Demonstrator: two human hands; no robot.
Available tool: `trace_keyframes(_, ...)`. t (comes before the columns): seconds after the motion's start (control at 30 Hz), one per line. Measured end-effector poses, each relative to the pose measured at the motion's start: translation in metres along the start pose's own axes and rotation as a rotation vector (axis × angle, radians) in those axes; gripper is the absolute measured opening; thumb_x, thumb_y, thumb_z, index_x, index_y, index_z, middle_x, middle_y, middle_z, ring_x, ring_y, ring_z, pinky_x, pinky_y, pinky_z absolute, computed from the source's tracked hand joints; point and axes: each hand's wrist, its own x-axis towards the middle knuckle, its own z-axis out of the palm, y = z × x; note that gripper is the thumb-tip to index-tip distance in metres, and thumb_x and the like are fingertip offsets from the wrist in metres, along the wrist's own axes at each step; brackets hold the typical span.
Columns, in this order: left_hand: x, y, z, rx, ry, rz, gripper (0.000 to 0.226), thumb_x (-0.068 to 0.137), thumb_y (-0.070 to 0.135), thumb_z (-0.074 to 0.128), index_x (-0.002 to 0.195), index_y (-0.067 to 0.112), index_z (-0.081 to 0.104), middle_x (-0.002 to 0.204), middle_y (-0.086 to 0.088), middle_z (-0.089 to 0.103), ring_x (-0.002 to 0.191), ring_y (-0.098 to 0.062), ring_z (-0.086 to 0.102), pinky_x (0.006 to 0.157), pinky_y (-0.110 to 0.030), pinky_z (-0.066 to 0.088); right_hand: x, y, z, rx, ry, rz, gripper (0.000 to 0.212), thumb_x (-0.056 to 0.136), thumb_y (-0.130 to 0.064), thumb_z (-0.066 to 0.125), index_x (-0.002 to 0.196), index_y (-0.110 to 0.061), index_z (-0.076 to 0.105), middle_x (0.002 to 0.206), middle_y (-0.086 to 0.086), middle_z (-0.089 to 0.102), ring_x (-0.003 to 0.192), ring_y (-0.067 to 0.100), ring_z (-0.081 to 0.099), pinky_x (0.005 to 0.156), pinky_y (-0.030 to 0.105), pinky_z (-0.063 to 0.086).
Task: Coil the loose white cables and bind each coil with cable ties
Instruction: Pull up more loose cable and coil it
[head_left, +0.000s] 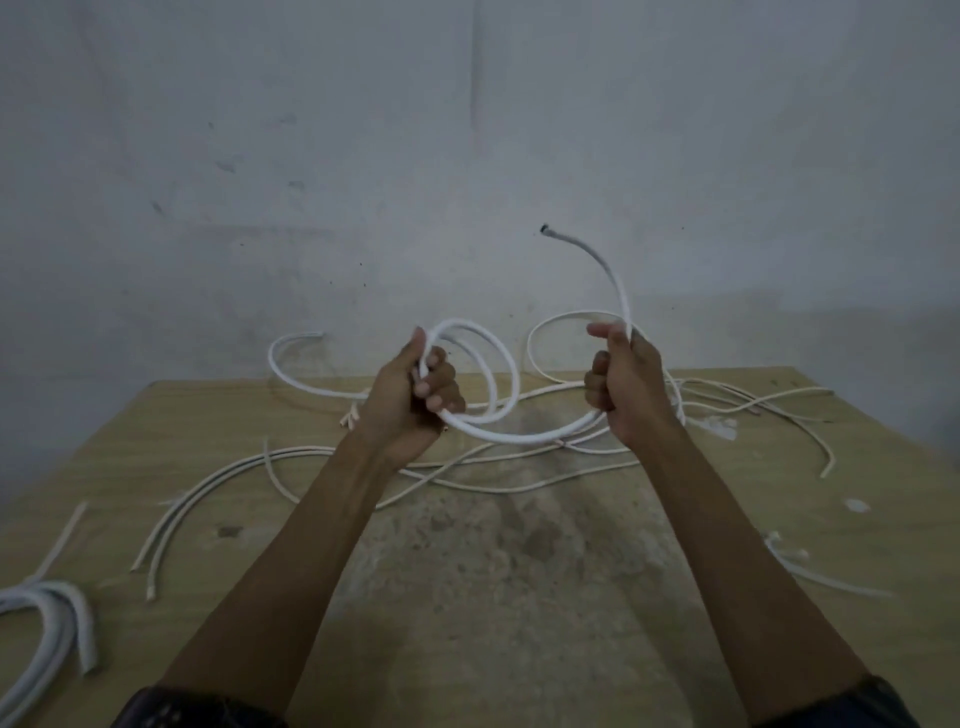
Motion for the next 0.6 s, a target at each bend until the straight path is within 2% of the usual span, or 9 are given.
trace_keyframes(0.07,-0.002,-0.009,0.004,-0.08,-0.023,-0.071,0.051,0.105,0.046,0.031,0.067,0.015,0.047,0.044,0.004,0.034,0.038,-0.011,0.034,0.046,-0.025,0.039,0.001,-0.003,-0.012,-0.248,-0.096,-0.063,0.035,0.109,-0.033,0.033,0.105,-0.007,0.056,0.049,-0.005,0.024,0.035,0.006,0.018,0.039,0.014,0.02)
trace_keyframes(0.13,0.001,-0.007,0.008,-0.138,0.026,-0.018,0.052,0.105,0.046,0.033,0.066,0.015,0.049,0.045,0.005,0.035,0.04,-0.011,0.036,0.047,-0.023,0.04,0.003,-0.002,-0.023,-0.386,-0.186,0.016,0.037,0.109,-0.034,0.035,0.105,-0.004,0.056,0.056,-0.001,0.021,0.037,0.007,0.019,0.038,0.015,0.021)
trace_keyframes(0.2,0.004,-0.004,0.013,-0.187,0.052,0.043,0.048,0.105,0.045,0.034,0.074,0.014,0.054,0.049,0.007,0.041,0.04,-0.008,0.039,0.046,-0.021,0.041,0.001,-0.004,-0.025,-0.39,-0.245,0.06,0.036,0.109,-0.033,0.035,0.105,-0.005,0.056,0.06,-0.001,0.019,0.04,0.007,0.018,0.038,0.016,0.02)
trace_keyframes(0.3,0.005,-0.004,0.007,-0.234,0.052,0.016,0.045,0.106,0.042,0.033,0.101,0.006,0.06,0.051,0.008,0.047,0.036,-0.004,0.037,0.043,-0.018,0.038,0.0,-0.011,-0.021,-0.355,-0.264,0.051,0.035,0.109,-0.034,0.035,0.102,-0.007,0.057,0.056,-0.004,0.02,0.04,0.006,0.018,0.038,0.015,0.02)
trace_keyframes(0.33,0.004,-0.005,0.003,-0.227,0.022,-0.028,0.046,0.107,0.042,0.031,0.099,0.007,0.06,0.048,0.008,0.043,0.034,-0.004,0.035,0.043,-0.019,0.037,-0.001,-0.011,-0.02,-0.347,-0.258,0.058,0.036,0.109,-0.035,0.035,0.103,-0.007,0.057,0.055,-0.005,0.021,0.04,0.006,0.018,0.038,0.015,0.02)
trace_keyframes(0.4,0.002,-0.007,-0.004,-0.177,-0.097,-0.185,0.047,0.107,0.044,0.03,0.08,0.013,0.053,0.044,0.007,0.034,0.033,-0.007,0.031,0.044,-0.023,0.035,-0.001,-0.007,-0.019,-0.392,-0.223,0.035,0.036,0.109,-0.037,0.034,0.108,-0.008,0.055,0.055,-0.004,0.024,0.039,0.007,0.019,0.039,0.016,0.021)
trace_keyframes(0.5,-0.001,-0.014,-0.009,-0.009,-0.259,-0.475,0.053,0.105,0.048,0.034,0.062,0.018,0.043,0.041,0.005,0.028,0.033,-0.012,0.023,0.047,-0.028,0.029,-0.002,0.002,-0.012,-0.558,-0.135,-0.203,0.029,0.109,-0.035,0.035,0.101,-0.015,0.054,0.057,-0.001,0.032,0.037,0.006,0.026,0.04,0.019,0.024)
trace_keyframes(0.6,-0.004,-0.026,-0.008,0.136,-0.284,-0.605,0.055,0.104,0.046,0.037,0.056,0.018,0.038,0.039,0.005,0.029,0.031,-0.009,0.025,0.044,-0.027,0.03,-0.006,0.001,-0.005,-0.632,-0.08,-0.548,0.027,0.108,-0.03,0.04,0.09,-0.015,0.055,0.057,-0.006,0.04,0.044,0.006,0.035,0.047,0.026,0.03)
